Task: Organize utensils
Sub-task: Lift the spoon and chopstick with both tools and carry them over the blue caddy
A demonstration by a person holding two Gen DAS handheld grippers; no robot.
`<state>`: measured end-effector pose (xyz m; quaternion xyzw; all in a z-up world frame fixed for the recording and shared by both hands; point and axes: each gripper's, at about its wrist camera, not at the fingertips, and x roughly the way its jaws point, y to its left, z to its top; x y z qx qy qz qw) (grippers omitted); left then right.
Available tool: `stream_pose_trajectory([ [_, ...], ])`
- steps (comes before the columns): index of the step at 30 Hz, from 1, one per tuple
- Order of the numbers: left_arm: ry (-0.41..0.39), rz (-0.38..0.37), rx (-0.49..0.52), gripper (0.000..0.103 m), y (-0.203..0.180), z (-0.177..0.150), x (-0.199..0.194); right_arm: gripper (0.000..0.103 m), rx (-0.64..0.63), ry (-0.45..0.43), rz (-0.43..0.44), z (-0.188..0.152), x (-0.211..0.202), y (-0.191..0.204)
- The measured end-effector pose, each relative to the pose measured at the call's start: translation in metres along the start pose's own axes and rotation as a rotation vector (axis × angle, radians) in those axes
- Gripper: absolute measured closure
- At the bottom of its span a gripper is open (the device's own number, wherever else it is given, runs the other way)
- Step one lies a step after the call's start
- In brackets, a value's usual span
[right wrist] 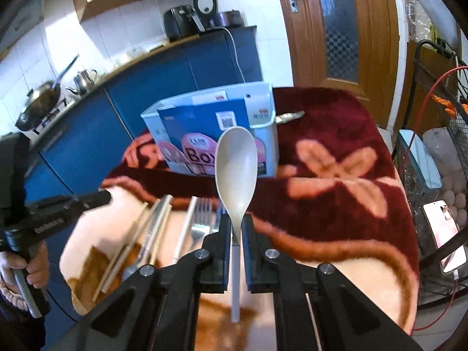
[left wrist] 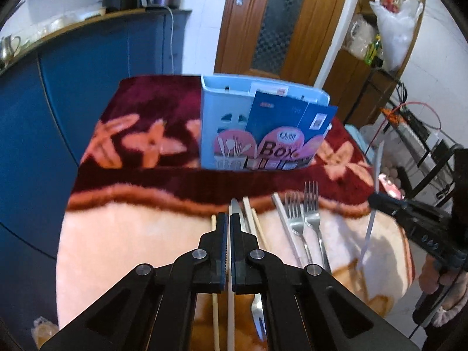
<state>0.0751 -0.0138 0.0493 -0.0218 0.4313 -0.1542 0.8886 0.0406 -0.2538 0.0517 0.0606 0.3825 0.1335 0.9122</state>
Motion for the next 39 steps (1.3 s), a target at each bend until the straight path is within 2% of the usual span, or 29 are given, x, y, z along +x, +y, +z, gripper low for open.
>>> stream_pose_trajectory([
  [6,0.118,0.049,0.005,0.1,0.006,-0.01,0.021,0.094,-0.005,-0.015,0.008,-0.003,-0.005,0.002],
  [10,0.191,0.043,-0.004,0.099,0.008,-0.015,0.038,0.094,-0.027,-0.046,-0.011,-0.007,-0.015,0.004],
  [22,0.275,0.09,0.009,0.095,0.002,-0.015,0.062,0.094,-0.07,-0.117,-0.01,-0.008,-0.03,0.011],
  [28,0.226,0.05,-0.002,0.099,0.005,-0.012,0.061,0.094,-0.066,-0.152,-0.013,-0.008,-0.034,0.01],
  [31,0.171,0.031,-0.019,0.098,0.009,-0.008,0.051,0.094,-0.062,-0.17,-0.017,-0.006,-0.036,0.008],
  [39,-0.074,-0.007,-0.016,0.099,0.008,0.021,-0.003,0.094,-0.068,-0.229,-0.035,0.011,-0.043,0.004],
])
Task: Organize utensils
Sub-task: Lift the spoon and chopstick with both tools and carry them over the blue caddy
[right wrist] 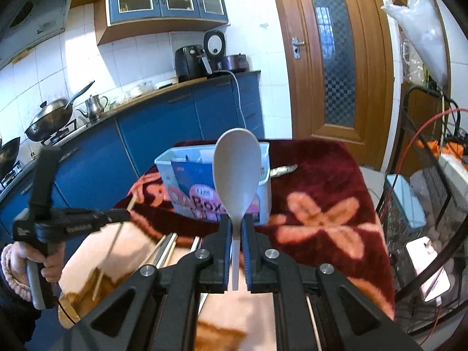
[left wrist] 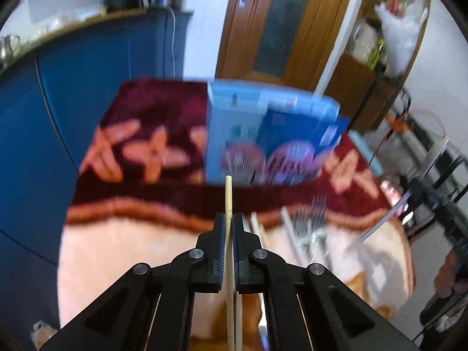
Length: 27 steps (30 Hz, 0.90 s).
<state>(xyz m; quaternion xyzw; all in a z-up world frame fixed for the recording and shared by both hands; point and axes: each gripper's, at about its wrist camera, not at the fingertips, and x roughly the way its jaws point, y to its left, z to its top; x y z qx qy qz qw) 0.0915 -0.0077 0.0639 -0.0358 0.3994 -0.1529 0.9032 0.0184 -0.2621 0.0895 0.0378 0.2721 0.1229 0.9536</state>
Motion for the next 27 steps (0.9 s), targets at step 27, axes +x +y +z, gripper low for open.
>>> stream_pose_trajectory([
  [27,-0.682,0.063,-0.08,0.098,-0.019,0.161,0.002,0.094,-0.055,-0.185,-0.069,0.097,0.071,-0.014],
])
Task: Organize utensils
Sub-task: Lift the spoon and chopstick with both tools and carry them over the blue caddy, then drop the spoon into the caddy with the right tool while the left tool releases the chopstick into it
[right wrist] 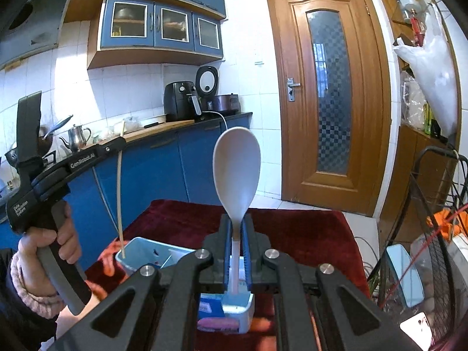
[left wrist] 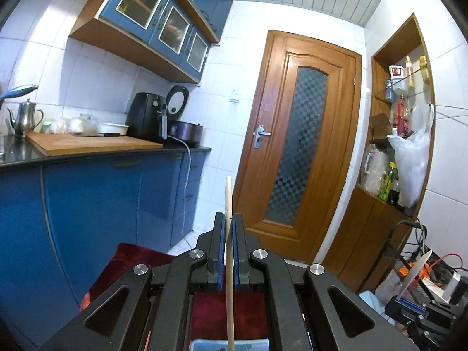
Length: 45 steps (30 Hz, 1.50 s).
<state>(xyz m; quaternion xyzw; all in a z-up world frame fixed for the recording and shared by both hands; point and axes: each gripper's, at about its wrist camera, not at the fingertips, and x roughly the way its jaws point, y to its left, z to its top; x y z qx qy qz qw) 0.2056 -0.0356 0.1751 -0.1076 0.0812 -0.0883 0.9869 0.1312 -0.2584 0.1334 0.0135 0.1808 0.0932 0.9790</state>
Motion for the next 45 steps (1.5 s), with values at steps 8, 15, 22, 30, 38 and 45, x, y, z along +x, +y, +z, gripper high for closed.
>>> stream_pose_trajectory([
  [8,0.015,-0.006,0.032,0.098,0.008,-0.039,0.015,0.094,-0.037,0.067,-0.027,-0.015,0.034,-0.003],
  [15,0.089,-0.025,0.06,0.098,0.014,-0.072,0.014,0.094,-0.043,0.139,-0.008,-0.029,0.052,-0.002],
  [22,0.15,-0.045,0.066,0.097,0.017,-0.08,0.006,0.075,0.001,0.163,0.042,-0.036,0.056,-0.003],
  [30,0.206,-0.043,0.035,0.083,0.028,-0.086,-0.004,0.07,0.047,0.144,0.057,-0.038,0.043,-0.006],
  [38,0.252,-0.025,0.013,0.074,0.039,-0.087,-0.022,0.068,0.09,0.15,0.051,-0.047,0.021,-0.01],
  [45,0.308,0.006,0.01,0.073,0.049,-0.095,-0.047,0.068,0.143,0.211,0.062,-0.065,0.001,-0.012],
])
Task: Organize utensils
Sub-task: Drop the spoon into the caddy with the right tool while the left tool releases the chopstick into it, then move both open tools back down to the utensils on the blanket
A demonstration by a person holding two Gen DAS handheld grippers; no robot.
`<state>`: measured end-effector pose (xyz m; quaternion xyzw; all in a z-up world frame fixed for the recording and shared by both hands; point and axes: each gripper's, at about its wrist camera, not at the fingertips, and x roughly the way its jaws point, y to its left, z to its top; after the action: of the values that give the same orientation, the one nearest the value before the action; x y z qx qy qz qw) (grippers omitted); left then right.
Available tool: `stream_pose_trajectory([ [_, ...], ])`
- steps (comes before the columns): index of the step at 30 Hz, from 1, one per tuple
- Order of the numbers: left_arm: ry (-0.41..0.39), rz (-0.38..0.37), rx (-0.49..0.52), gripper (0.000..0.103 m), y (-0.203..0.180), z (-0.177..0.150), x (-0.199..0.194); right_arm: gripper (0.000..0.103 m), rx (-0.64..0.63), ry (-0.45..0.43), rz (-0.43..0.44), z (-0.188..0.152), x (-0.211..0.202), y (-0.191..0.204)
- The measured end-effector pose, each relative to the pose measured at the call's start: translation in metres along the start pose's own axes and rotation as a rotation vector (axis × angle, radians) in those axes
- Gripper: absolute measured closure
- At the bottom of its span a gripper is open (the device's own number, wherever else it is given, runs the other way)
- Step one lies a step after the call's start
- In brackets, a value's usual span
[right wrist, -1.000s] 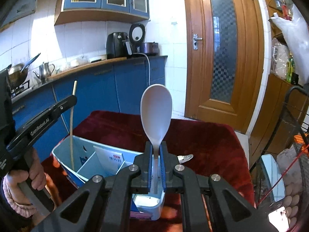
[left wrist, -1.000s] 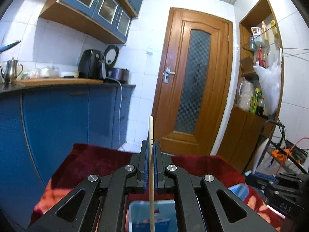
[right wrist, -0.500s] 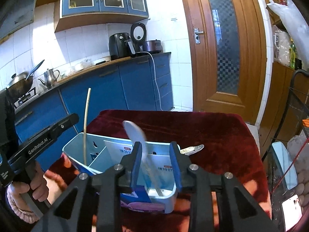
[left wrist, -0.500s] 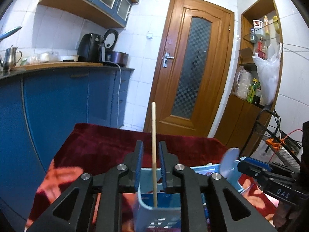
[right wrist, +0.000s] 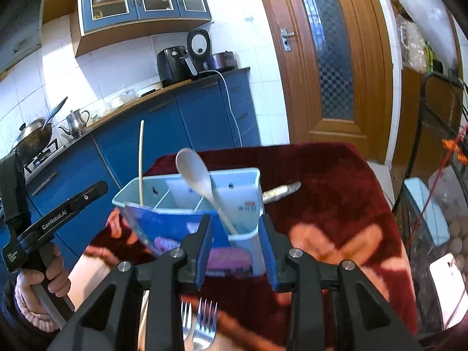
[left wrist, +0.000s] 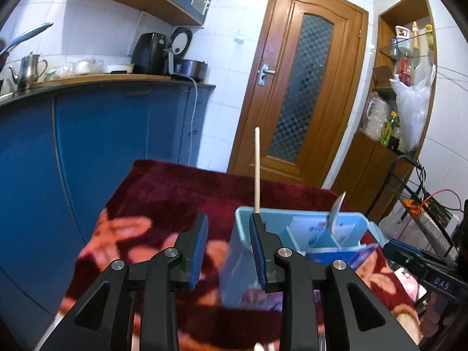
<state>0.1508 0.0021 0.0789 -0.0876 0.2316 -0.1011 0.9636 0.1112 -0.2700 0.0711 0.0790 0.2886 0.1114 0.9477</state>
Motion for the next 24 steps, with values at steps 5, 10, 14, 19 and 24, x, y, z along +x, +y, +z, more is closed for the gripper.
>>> stream_pose_trajectory([
  [5,0.048,0.032,0.006,0.072,0.008,-0.012,-0.012,0.068,0.029,0.045,0.009,-0.016,-0.01,0.001],
  [10,0.077,0.05,0.026,0.072,0.011,-0.022,-0.027,0.067,0.043,0.071,0.012,-0.031,-0.021,0.005],
  [14,0.115,0.045,0.041,0.072,0.011,-0.031,-0.033,0.067,0.063,0.107,0.016,-0.046,-0.027,0.007],
  [19,0.171,0.035,0.063,0.072,0.009,-0.047,-0.04,0.067,0.067,0.141,0.006,-0.061,-0.03,0.011],
  [24,0.247,0.034,0.104,0.072,0.004,-0.063,-0.042,0.067,0.068,0.176,0.008,-0.072,-0.029,0.015],
])
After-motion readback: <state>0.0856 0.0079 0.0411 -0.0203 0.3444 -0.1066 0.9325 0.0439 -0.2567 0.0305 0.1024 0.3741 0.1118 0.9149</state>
